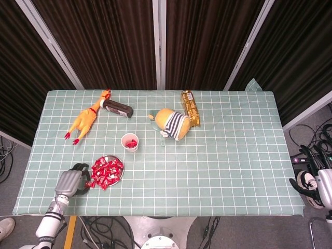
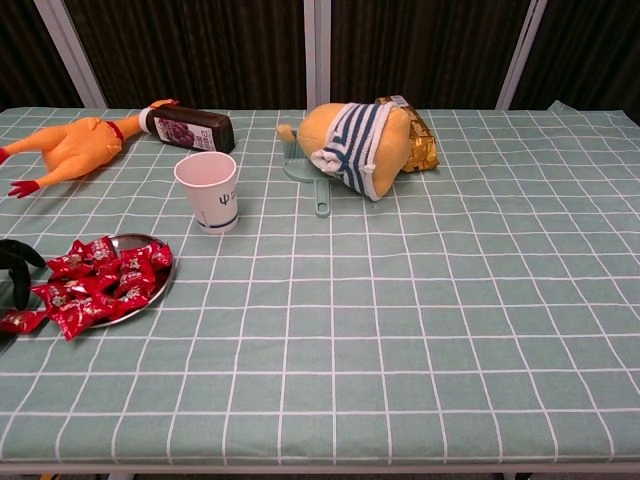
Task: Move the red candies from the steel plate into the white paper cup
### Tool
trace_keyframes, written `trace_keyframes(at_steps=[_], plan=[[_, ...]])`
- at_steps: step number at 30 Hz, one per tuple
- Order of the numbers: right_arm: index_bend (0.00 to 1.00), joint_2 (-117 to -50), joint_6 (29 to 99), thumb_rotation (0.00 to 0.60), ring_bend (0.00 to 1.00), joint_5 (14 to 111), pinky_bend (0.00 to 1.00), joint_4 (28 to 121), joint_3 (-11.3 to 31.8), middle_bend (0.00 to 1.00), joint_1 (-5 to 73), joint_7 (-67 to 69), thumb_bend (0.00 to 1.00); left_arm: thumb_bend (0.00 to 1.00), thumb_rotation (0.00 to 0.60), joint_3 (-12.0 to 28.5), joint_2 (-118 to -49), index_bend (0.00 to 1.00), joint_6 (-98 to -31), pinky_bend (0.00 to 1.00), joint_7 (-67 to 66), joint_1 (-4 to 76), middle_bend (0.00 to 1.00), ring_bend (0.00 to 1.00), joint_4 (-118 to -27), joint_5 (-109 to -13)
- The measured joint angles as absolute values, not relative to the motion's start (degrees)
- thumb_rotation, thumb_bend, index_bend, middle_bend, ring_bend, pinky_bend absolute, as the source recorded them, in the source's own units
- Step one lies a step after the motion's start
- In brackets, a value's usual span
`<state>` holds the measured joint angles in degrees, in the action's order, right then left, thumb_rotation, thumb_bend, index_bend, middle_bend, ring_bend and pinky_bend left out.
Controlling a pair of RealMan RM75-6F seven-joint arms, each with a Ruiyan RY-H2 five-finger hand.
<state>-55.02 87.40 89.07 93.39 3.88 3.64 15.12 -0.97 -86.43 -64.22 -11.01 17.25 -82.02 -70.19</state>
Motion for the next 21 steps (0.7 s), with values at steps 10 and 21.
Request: trace_keyframes(at_steps=[10,21], plan=[[0.08,-54.92,87.49,0.6,0.05,89.17,0.22,93.69,3.86,0.2,3.64,14.99,0.16,0.36,0.6,-0.68,-87.1,0.64,-64.35,0.4,-9.9,16.62,0.32,0.17,-80.6,-70.87],[0.08,-54.77,87.81,0.6,0.05,89.48,0.22,93.87,3.92,0.2,3.67,14.84,0.16,0.38,0.6,1.65,-82.79,0.64,-69.36,0.4,-7.3,15.29,0.32,0.17,-83.73,-72.43]])
